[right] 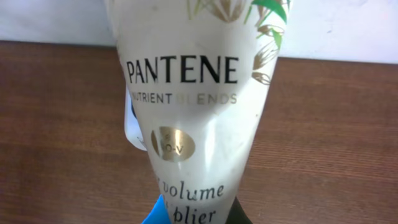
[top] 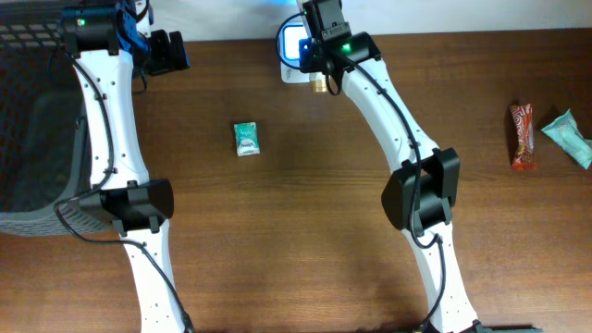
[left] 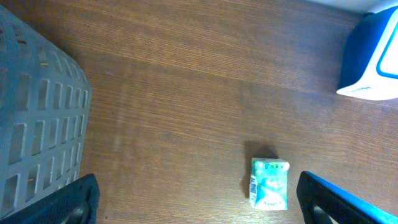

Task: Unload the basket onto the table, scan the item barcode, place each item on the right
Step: 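Grasp the white Pantene tube with the right gripper and hold it at the scanner, then carry the tube right and place it beside the candy bar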

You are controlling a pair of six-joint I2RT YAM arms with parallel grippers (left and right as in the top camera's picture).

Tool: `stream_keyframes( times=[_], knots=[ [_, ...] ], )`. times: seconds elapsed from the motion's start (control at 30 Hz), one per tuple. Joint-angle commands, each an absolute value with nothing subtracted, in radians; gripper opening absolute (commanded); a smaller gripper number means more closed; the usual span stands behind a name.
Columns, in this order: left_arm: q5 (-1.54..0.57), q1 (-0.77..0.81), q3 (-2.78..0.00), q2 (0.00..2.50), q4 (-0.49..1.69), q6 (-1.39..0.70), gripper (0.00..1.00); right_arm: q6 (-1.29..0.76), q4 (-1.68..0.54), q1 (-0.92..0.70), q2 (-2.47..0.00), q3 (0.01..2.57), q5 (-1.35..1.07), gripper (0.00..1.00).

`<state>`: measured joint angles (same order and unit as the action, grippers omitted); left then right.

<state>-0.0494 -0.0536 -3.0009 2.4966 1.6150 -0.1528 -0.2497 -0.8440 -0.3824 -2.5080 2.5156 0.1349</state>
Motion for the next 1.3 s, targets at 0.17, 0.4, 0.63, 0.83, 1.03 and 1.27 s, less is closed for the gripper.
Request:
stream_keyframes(
  times=[0.17, 0.4, 0.63, 0.83, 1.03, 1.27],
  knots=[
    [-0.057, -0.055, -2.994, 2.498, 1.616, -0.14, 0.99, -0.323, -0.88, -0.346, -2.5, 2.513, 0.109, 0.04],
    [-0.057, -0.055, -2.994, 2.498, 1.616, -0.14, 0.99, -0.428, -1.288, 0.023, -2.48, 2.513, 0.2, 0.04],
    [-0.057, -0.055, -2.994, 2.498, 1.616, -0.14, 0.99, -0.085, -1.391, 0.349, -2.481, 2.513, 0.195, 0.04],
    [-0.057, -0.055, -2.994, 2.498, 1.616, -0.14, 0.99, -0.086, -1.358, 0.488, -2.486, 2.511, 0.192, 0.11],
    [-0.057, -0.055, -2.994, 2.498, 1.616, -0.14, 0.99, -0.086, -1.381, 0.476, -2.491, 2.511, 0.049, 0.73],
    [-0.057, -0.055, -2.994, 2.498, 1.616, -0.14, 0.99, -0.085, -1.427, 0.332, -2.409, 2.512, -0.337, 0.75]
  ],
)
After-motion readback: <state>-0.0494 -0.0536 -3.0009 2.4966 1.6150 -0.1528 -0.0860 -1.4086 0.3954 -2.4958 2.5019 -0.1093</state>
